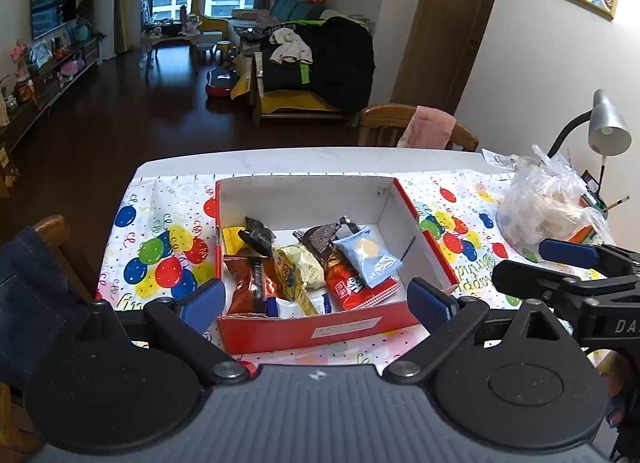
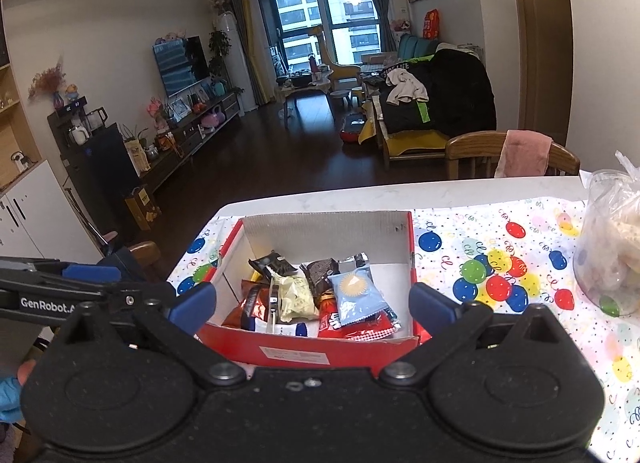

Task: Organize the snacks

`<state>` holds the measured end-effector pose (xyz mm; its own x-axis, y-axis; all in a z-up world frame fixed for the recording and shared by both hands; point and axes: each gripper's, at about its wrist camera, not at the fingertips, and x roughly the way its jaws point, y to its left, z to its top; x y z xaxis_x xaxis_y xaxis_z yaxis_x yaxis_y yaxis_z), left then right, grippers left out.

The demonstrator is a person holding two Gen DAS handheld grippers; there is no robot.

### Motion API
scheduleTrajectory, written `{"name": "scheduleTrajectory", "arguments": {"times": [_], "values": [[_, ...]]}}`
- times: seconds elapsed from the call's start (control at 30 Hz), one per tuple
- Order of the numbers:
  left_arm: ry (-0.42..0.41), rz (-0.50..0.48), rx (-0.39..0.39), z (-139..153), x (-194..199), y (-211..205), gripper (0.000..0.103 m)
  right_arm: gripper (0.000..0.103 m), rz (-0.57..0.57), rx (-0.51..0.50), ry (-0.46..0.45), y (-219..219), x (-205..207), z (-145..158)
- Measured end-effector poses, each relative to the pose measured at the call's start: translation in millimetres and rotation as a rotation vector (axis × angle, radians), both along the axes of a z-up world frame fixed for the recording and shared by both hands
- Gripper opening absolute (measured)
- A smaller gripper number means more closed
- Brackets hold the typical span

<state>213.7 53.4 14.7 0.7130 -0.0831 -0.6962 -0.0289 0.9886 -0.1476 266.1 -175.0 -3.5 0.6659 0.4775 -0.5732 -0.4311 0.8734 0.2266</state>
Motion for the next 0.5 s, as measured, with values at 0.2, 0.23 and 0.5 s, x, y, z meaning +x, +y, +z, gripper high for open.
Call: {"name": "scheduleTrajectory", "arguments": {"times": [0.2, 0.23, 0.5], "values": [[0.005, 0.013, -0.015, -0.2, -1.1, 1.0, 0.098, 0.103, -0.004, 0.005, 0.006, -1.5, 0.1, -0.1], [0.002, 0.016, -0.007, -0.2, -1.5, 0.1, 0.098, 0.103, -0.005, 0.008, 0.007, -1.5, 0.2, -0.1], [-0.010, 0.010, 0.010, 1.3, -2.8, -4.8, 0.098, 0.103, -0.005, 0.013, 0.011, -1.8, 1.7, -0.6]]}}
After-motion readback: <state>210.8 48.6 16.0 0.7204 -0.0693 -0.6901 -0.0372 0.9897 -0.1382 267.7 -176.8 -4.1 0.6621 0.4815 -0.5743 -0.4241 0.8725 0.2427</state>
